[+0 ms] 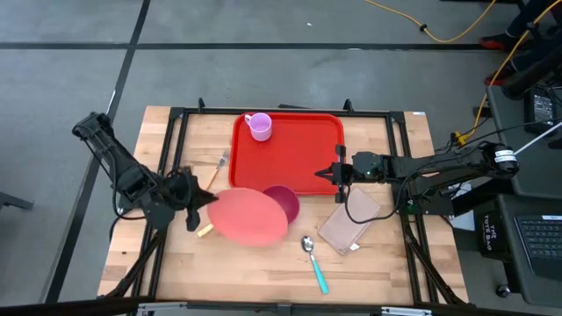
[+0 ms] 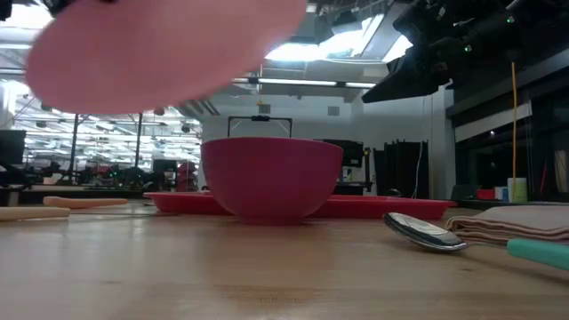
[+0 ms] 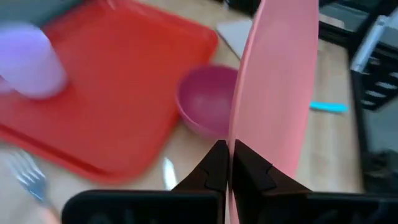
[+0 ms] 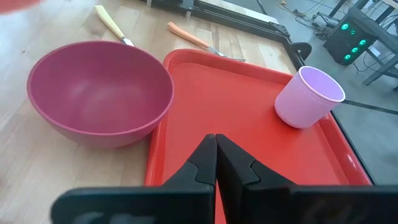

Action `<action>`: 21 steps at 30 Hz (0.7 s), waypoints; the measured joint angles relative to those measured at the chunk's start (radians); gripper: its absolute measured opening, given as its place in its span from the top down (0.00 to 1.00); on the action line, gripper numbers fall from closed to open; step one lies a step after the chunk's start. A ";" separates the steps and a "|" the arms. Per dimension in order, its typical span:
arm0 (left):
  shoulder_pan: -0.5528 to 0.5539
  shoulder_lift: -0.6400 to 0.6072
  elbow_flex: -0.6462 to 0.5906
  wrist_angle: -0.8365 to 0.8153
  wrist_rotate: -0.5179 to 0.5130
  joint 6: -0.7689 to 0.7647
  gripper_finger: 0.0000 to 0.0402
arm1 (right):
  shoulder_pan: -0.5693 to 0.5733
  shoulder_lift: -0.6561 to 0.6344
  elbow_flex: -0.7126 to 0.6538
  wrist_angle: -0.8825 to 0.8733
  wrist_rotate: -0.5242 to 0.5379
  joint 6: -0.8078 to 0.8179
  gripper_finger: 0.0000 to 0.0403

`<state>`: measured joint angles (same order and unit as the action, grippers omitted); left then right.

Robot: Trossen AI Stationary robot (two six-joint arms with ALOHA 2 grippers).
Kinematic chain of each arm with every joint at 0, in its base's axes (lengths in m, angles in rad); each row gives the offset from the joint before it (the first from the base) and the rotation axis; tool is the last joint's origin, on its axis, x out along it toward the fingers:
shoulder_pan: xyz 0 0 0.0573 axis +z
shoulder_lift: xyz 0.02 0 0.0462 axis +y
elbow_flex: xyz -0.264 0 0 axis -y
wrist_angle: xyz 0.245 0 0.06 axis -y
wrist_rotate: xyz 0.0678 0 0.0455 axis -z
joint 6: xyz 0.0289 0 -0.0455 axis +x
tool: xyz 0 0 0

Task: Set up tray
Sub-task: Put the pink plate on the red tray

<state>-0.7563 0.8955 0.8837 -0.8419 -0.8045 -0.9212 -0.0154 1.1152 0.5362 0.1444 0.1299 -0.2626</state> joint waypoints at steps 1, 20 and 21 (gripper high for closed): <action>0.009 0.000 0.000 0.000 -0.025 0.034 1.00 | 0.000 0.000 0.000 0.000 0.000 0.000 0.98; 0.303 -0.002 0.000 0.243 -0.101 0.379 1.00 | 0.000 0.000 0.000 0.008 0.000 0.024 0.98; 0.317 -0.002 0.000 0.254 -0.094 0.393 1.00 | 0.000 0.000 0.000 0.008 0.000 0.024 0.98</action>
<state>-0.4394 0.8932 0.8837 -0.5875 -0.8986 -0.5281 -0.0158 1.1149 0.5362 0.1528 0.1295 -0.2390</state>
